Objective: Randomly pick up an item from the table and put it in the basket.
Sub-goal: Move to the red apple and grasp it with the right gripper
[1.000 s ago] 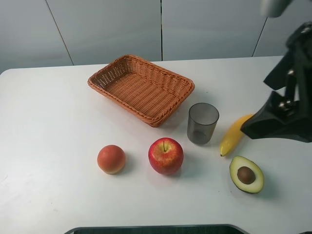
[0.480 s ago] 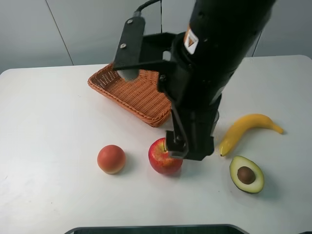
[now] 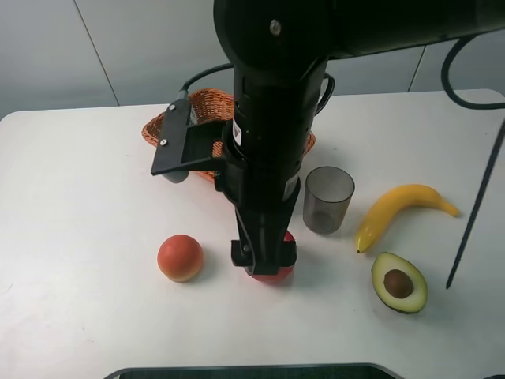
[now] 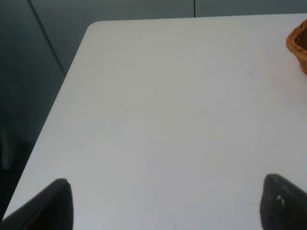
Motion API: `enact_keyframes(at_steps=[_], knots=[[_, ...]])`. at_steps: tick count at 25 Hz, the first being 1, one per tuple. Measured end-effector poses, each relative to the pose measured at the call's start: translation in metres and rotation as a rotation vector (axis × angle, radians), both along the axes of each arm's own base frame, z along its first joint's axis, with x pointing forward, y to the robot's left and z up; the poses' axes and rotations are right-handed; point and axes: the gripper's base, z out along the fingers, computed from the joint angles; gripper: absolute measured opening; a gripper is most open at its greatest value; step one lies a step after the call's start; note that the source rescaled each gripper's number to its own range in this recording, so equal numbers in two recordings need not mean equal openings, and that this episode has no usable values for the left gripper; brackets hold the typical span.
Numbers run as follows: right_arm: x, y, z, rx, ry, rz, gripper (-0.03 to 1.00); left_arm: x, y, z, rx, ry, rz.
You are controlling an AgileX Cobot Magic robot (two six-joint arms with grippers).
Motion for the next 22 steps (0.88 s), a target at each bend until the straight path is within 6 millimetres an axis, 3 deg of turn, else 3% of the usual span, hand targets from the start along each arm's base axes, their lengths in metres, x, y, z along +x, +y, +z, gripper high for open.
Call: enact_keyframes(at_steps=[10,22], knots=[[0.012,0.008,-0.034,-0.022,0.032,-0.041,1.00,0.000,0.000,0.000,0.000,0.000,0.000],[0.026,-0.003,-0.049,0.002,0.051,-0.129,1.00,0.000,0.000,0.000,0.000,0.000,0.000]])
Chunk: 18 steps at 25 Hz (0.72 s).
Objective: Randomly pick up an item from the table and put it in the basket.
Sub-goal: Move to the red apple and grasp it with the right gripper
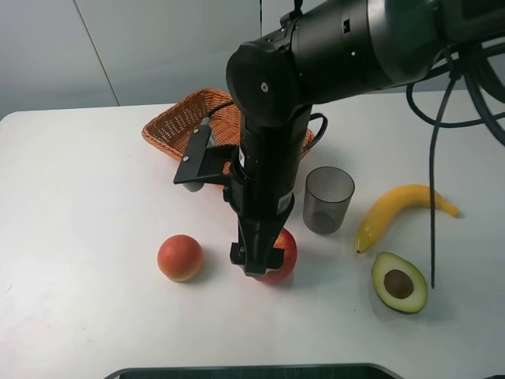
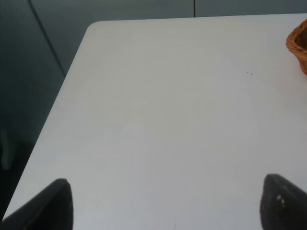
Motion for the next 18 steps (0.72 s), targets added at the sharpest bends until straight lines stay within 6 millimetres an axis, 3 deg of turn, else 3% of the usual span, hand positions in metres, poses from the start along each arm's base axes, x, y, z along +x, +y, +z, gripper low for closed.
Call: enact_keyframes(at_steps=[9,18], knots=[[0.003,-0.010,-0.020,-0.002,0.001,-0.024,1.00,0.000,0.000,0.000,0.000,0.000,0.000],[0.006,-0.009,-0.027,0.004,-0.006,-0.013,1.00,0.000,0.000,0.000,0.000,0.000,0.000]])
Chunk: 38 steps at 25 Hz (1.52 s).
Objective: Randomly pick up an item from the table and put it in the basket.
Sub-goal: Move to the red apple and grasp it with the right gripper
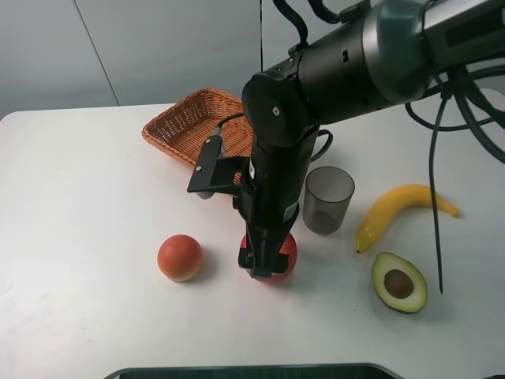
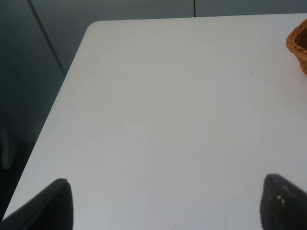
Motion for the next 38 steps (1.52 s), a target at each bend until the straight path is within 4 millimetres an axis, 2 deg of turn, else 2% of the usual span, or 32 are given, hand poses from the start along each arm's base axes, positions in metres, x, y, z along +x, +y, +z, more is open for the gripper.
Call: enact_keyframes(at_steps=[6,11,12,13,14,15,38], knots=[[0.000,0.000,-0.018,-0.040,0.032,0.001,1.00,0.000,0.000,0.000,0.000,0.000,0.000],[0.001,0.002,-0.022,-0.032,0.025,0.000,1.00,0.000,0.000,0.000,0.000,0.000,0.000],[0.001,0.002,-0.022,-0.032,0.025,0.000,0.89,0.000,0.000,0.000,0.000,0.000,0.000],[0.001,0.002,-0.023,-0.034,0.026,0.000,0.54,0.000,0.000,0.000,0.000,0.000,0.000],[0.001,0.002,-0.022,-0.032,0.024,0.002,0.00,0.000,0.000,0.000,0.000,0.000,0.000],[0.001,0.002,-0.022,-0.032,0.024,0.004,0.04,0.000,0.000,0.000,0.000,0.000,0.000],[0.001,0.001,-0.023,-0.033,0.025,0.006,0.04,0.000,0.000,0.000,0.000,0.000,0.000]])
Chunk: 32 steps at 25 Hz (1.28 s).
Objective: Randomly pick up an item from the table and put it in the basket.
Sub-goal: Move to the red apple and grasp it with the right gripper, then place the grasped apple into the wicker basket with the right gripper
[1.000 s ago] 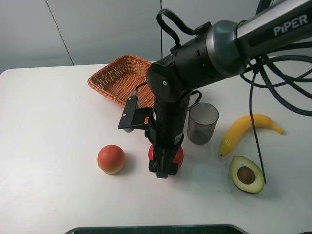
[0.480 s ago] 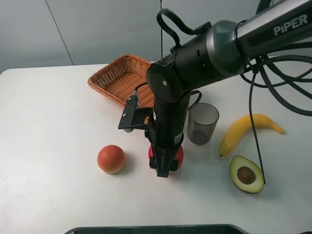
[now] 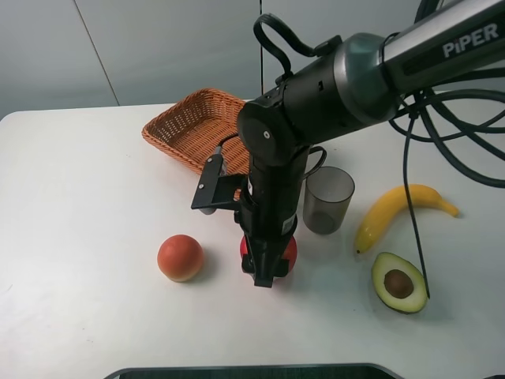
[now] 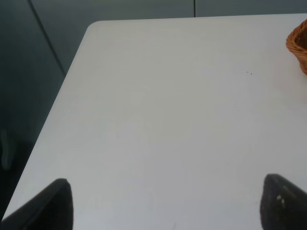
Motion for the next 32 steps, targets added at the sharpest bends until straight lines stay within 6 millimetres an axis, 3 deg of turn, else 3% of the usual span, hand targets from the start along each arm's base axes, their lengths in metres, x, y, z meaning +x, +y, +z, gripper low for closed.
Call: enact_keyframes(at_steps=[4,7,18,24,32], knots=[[-0.001,-0.001,0.007,0.001,0.001,-0.005,0.04,0.000,0.000,0.000,0.000,0.000,0.000],[-0.002,-0.002,0.025,0.024,-0.016,-0.025,0.04,0.000,0.000,0.000,0.000,0.000,0.000],[0.002,0.007,0.116,0.151,-0.059,-0.183,0.04,0.000,0.000,0.000,0.000,0.000,0.000],[0.023,0.018,0.150,0.283,-0.148,-0.257,0.04,0.000,0.000,0.000,0.000,0.000,0.000],[0.063,0.012,0.165,0.495,-0.295,-0.455,0.04,0.000,0.000,0.000,0.000,0.000,0.000]])
